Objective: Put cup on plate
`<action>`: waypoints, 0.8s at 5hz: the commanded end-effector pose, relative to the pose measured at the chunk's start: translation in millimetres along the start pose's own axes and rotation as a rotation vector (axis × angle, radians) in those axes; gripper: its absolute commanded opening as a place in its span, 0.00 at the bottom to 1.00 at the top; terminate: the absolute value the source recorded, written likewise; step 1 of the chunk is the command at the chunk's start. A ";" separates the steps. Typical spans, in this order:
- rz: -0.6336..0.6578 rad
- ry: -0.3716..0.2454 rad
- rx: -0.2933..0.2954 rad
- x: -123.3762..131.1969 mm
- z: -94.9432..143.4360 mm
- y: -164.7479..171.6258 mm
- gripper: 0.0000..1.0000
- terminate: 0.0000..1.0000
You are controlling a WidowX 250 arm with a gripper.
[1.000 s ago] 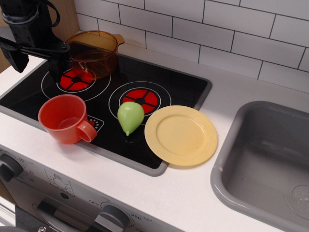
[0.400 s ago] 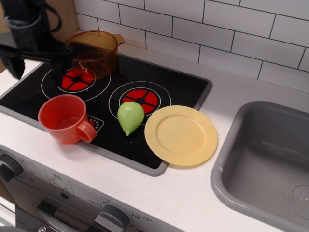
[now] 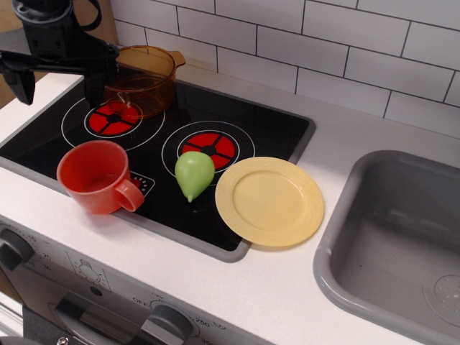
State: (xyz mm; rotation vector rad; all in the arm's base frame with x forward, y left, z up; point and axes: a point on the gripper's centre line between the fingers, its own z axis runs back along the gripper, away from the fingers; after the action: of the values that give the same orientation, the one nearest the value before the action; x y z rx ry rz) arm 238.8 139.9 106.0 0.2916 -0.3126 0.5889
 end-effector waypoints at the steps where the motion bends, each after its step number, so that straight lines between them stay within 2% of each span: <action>1: 0.083 0.030 -0.073 -28.3 42.6 -4.9 1.00 0.00; 2: 0.103 0.117 -0.107 -46.4 49.5 -10.6 1.00 0.00; 3: 0.190 0.147 -0.147 -64.2 49.2 -17.7 1.00 0.00; 4: 0.314 0.189 -0.145 -84.3 42.3 -31.3 1.00 0.00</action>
State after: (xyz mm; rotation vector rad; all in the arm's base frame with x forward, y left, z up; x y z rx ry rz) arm 175.8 55.9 99.5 0.0440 -0.1883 0.9015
